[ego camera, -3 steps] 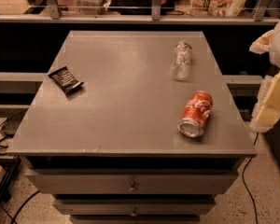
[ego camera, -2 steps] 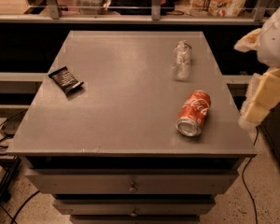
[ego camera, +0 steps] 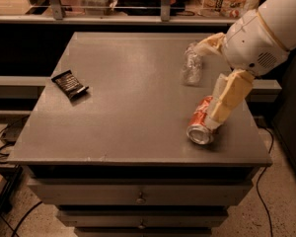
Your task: Pick rxbar chocolate
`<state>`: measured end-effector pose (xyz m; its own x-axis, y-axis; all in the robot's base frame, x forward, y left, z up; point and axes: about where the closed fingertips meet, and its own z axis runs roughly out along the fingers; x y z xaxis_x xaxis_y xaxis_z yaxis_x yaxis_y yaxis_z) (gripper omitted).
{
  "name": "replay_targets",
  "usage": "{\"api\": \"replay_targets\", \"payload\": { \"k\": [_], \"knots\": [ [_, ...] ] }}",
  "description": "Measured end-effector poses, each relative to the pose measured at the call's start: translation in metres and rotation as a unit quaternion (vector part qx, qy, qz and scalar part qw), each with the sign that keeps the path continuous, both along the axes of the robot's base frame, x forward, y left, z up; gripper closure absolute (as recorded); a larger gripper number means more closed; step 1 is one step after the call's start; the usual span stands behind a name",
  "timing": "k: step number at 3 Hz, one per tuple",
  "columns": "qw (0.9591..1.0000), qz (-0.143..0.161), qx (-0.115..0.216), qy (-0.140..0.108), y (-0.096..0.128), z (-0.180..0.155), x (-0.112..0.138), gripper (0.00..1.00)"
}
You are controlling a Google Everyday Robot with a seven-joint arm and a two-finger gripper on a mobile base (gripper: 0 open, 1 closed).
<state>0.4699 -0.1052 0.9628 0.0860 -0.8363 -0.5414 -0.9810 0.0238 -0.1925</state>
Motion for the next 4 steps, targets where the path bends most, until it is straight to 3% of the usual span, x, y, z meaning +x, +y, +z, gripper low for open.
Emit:
{"api": "replay_targets", "payload": {
  "k": [1,2,3,4],
  "knots": [
    [0.9973,0.054,0.049,0.007,0.059,-0.003,0.014,0.00],
    [0.9973,0.050,0.054,0.005,0.062,-0.003,0.017,0.00],
    [0.9963,0.045,0.074,0.002,0.080,-0.002,0.031,0.00],
    [0.9940,0.043,0.100,0.009,0.116,-0.012,0.060,0.00]
  ]
}}
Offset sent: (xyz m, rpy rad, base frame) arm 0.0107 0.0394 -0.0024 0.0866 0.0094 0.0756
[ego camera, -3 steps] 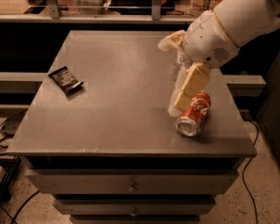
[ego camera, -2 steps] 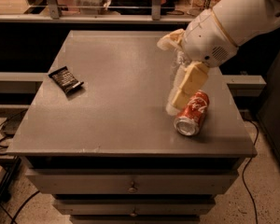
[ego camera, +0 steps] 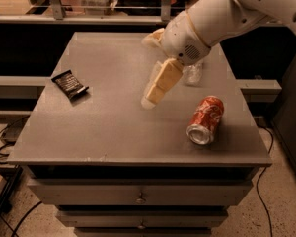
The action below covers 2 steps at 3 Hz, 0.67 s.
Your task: Pick rxbar chocolate
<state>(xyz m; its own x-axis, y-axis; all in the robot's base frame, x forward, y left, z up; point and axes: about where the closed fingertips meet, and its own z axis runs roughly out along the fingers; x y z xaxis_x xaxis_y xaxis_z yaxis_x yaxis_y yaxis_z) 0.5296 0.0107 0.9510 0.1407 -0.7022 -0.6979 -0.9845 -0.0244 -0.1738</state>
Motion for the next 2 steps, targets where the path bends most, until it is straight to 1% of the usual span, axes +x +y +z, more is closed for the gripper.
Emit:
{"api": "replay_targets", "payload": {
  "k": [1,2],
  "knots": [
    [0.9996,0.016,0.023,0.008,0.055,-0.019,0.043,0.00],
    [0.9991,0.023,0.033,0.014,0.085,-0.032,0.065,0.00]
  ]
}}
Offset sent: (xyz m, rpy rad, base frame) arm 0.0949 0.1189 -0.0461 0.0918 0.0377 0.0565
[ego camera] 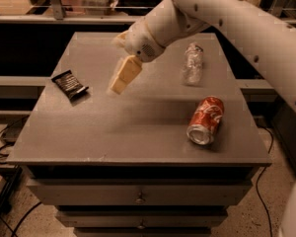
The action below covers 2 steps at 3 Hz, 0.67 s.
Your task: Pick rxbar chocolate
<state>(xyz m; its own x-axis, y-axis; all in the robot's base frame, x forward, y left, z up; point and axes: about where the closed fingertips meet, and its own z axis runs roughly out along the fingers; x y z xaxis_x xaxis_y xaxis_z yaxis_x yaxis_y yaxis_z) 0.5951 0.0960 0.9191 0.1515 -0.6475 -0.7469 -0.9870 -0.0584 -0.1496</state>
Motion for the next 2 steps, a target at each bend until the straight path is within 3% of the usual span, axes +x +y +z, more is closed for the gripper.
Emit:
{"api": "replay_targets", "payload": {
  "k": [2],
  "knots": [
    [0.9984,0.053,0.020,0.004,0.084,-0.023,0.024,0.00]
  ]
}}
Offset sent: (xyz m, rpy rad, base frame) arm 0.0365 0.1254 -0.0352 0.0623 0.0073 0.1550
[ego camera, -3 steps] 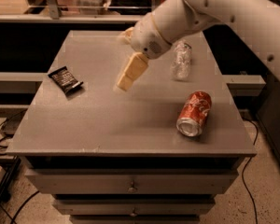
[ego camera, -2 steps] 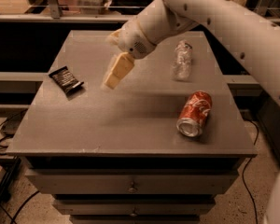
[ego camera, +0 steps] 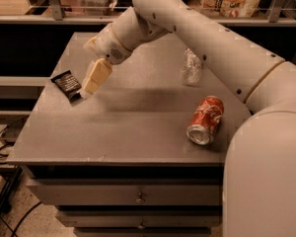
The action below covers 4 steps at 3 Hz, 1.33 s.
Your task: Pick rxbar chocolate
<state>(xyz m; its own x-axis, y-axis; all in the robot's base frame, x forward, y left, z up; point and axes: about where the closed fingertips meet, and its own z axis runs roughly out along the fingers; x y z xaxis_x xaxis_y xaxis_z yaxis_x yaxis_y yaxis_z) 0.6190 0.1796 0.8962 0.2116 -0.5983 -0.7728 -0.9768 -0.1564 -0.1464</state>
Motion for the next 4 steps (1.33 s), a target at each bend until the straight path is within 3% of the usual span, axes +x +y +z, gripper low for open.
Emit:
{"api": "replay_targets", "payload": {
  "k": [1,3,4],
  "knots": [
    [1.0000,0.000,0.000,0.000,0.000,0.000,0.000,0.00],
    [0.9969,0.001,0.077,0.015,0.038,-0.016,0.009,0.00],
    [0.9949,0.004,0.098,0.025,0.058,-0.027,0.016,0.00]
  ]
}}
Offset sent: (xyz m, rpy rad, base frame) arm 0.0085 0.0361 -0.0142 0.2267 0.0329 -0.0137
